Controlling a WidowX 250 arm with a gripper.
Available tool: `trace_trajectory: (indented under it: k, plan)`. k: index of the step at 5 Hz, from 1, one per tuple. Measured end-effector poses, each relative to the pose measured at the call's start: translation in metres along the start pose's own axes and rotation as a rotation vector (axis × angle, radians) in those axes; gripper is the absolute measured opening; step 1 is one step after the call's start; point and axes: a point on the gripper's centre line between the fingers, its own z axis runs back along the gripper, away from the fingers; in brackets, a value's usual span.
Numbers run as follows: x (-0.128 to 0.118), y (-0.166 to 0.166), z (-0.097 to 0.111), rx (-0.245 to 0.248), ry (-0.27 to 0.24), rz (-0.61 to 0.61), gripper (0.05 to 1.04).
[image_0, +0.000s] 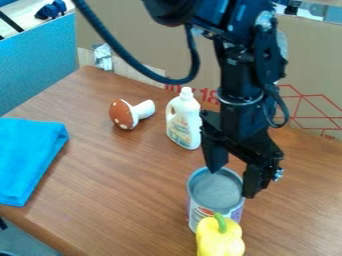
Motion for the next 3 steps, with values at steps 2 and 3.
trace_trajectory:
  k: [2, 3]
  plan:
    - [0.004, -0.002, -0.016, -0.041, 0.115, -0.018, 1.001]
    - [0.006, 0.001, -0.021, -0.047, 0.147, -0.008, 1.001]
